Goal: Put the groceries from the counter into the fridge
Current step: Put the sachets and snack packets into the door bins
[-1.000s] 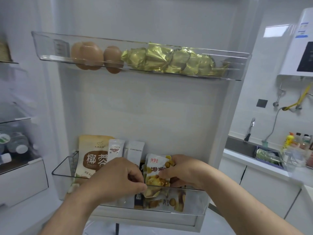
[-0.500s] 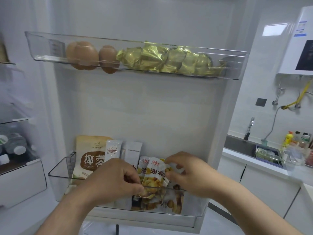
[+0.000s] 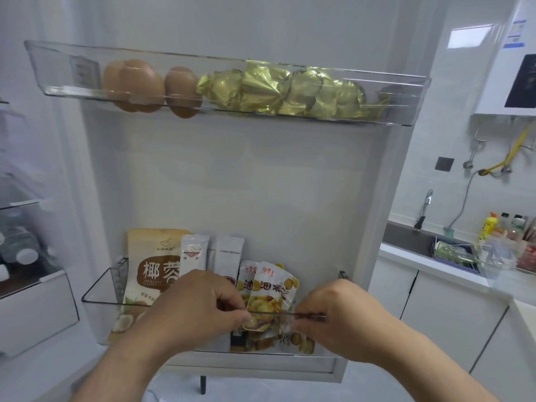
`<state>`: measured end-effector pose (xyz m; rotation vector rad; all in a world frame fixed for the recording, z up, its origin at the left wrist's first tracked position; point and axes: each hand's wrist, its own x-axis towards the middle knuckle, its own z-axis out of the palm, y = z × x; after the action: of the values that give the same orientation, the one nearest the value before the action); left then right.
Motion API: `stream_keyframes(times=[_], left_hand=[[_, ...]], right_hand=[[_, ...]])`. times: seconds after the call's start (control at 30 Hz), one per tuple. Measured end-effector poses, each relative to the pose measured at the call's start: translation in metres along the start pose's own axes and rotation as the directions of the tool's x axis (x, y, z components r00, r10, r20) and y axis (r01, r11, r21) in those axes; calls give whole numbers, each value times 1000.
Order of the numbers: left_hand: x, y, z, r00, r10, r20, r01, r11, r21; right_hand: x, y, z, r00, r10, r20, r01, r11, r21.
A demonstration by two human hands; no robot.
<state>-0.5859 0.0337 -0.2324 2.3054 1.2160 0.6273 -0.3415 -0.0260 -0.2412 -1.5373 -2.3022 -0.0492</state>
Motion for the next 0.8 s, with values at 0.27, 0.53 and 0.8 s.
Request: stream_keyframes(times=[0.27,0.53,0.8], left_hand=[[3,-1,-4,991,131,-12,-130,991,37],[11,29,6,944,321,-73,-325,944,-48],[26,96,65,835,549,-31,-549,836,24]], right_hand=[[-17,-4,3,989,96,-109,-100,995,-28],[-74,9,-17,914,316,-255,-331,943,-18],[-167,25,-61,796,562,-224,-602,773,-201]])
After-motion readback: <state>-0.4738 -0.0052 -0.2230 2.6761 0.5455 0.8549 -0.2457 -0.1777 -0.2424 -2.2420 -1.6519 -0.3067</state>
